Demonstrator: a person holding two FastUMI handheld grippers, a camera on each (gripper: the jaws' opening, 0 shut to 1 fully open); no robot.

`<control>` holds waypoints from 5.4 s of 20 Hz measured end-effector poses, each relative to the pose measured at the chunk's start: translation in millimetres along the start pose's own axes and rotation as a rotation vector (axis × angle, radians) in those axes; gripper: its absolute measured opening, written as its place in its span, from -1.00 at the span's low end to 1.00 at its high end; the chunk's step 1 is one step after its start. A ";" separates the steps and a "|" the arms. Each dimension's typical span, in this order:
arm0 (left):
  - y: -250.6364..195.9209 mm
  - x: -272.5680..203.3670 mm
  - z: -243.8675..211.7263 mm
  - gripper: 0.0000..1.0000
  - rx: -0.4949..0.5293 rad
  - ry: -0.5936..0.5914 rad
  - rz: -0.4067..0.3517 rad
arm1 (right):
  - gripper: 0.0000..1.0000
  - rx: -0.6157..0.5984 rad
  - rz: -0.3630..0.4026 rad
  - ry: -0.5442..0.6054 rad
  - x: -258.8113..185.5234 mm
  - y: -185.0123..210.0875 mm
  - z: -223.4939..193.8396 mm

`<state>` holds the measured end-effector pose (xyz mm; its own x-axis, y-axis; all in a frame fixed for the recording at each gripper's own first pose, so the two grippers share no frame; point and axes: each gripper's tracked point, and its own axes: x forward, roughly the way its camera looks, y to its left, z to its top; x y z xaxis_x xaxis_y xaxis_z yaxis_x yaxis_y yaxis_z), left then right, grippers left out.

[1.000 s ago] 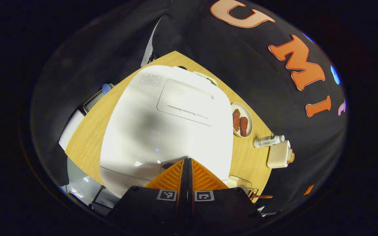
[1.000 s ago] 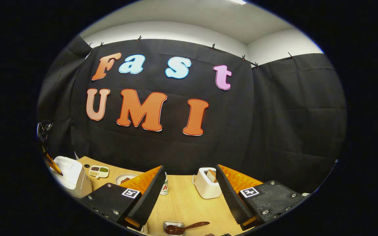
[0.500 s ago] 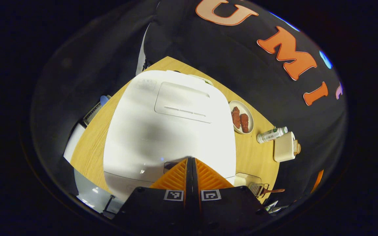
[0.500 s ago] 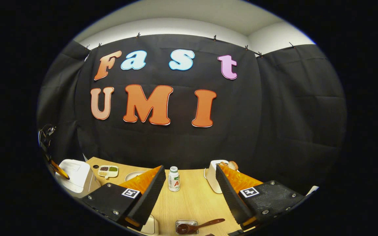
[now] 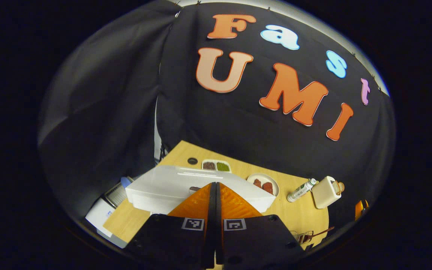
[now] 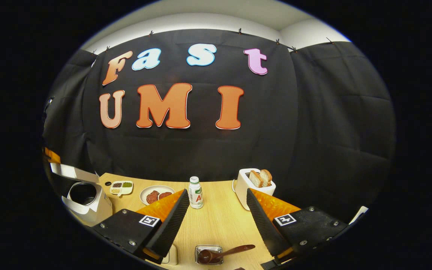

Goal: Close the left gripper, press the button to open the rice cooker; take a wooden spoon from the chopstick holder with the right hand, scoop a spoonful of rice and pour it into the rice cooker, then put the wooden spoon back into the chopstick holder.

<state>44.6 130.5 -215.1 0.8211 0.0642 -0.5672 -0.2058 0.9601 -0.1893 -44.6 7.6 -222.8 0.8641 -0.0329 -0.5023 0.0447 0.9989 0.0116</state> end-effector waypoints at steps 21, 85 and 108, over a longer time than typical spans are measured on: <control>-102.1 -103.6 76.9 0.49 0.176 -0.488 -0.054 | 0.91 0.099 -0.022 0.334 17.8 -61.6 -168.9; 72.4 -94.0 53.3 1.00 0.242 -0.487 0.182 | -0.84 -0.171 0.204 0.214 -4.4 191.3 -167.5; 109.6 -79.0 43.0 1.00 0.238 -0.428 0.192 | -0.84 0.372 0.302 0.524 -19.7 250.5 -201.4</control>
<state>-19.9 242.4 -156.5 0.9349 0.3024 -0.1859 -0.2878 0.9523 0.1017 -151.4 265.0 -384.1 0.5152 0.3572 -0.7791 0.0903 0.8813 0.4638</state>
